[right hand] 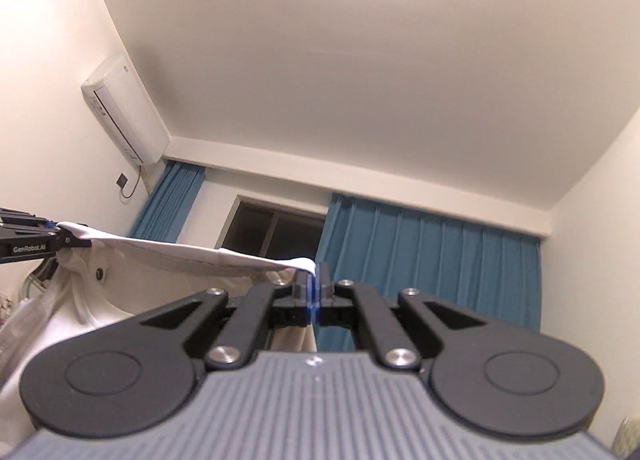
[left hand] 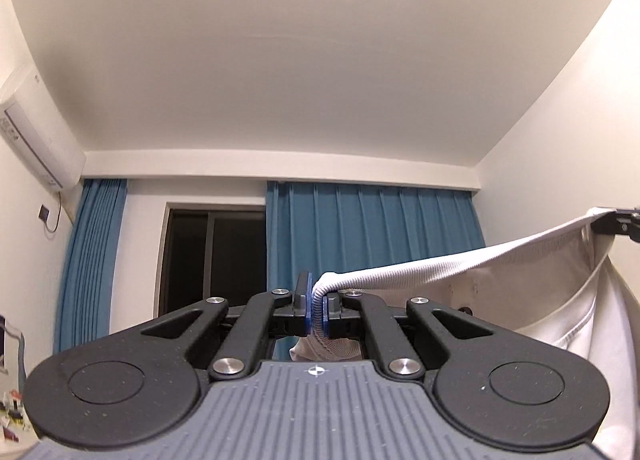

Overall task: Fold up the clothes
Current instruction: 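Lift the T-shirt high with both grippers and shake it out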

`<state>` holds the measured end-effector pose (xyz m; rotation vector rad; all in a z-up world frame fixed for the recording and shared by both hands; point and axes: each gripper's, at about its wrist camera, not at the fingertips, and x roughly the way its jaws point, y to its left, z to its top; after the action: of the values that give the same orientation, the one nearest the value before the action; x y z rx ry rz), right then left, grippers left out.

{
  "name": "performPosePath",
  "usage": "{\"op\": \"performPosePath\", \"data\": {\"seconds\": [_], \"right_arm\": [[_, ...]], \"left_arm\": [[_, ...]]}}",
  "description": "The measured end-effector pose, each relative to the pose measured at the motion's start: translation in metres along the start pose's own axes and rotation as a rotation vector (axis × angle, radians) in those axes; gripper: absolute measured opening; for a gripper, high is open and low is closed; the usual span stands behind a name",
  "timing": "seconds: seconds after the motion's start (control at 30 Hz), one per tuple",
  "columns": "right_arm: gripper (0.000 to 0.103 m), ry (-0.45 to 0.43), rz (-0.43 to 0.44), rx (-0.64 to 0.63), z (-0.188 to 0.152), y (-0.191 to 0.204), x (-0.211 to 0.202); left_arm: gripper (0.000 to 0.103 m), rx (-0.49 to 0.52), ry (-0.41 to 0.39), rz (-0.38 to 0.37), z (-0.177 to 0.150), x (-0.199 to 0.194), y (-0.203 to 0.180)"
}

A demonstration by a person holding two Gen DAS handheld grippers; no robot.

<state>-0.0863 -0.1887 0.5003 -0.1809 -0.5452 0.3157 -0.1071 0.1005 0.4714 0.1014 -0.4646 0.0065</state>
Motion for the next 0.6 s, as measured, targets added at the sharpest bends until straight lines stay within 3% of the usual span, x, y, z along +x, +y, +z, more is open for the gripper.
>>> {"op": "performPosePath", "data": {"seconds": [0.1, 0.23, 0.43, 0.6], "right_arm": [[0.002, 0.011, -0.014, 0.0, 0.0, -0.007, 0.015], [0.002, 0.082, -0.017, 0.036, -0.047, -0.006, 0.024], [0.002, 0.232, -0.02, 0.107, -0.171, 0.01, 0.044], [0.003, 0.342, -0.059, 0.174, -0.313, 0.022, 0.084]], "left_arm": [[0.006, 0.024, 0.018, -0.008, -0.004, 0.009, -0.004], [0.006, 0.018, 0.094, -0.034, -0.053, 0.025, -0.011], [0.006, -0.024, 0.253, -0.044, -0.182, 0.065, -0.024], [0.008, -0.066, 0.405, -0.047, -0.317, 0.126, -0.036]]}}
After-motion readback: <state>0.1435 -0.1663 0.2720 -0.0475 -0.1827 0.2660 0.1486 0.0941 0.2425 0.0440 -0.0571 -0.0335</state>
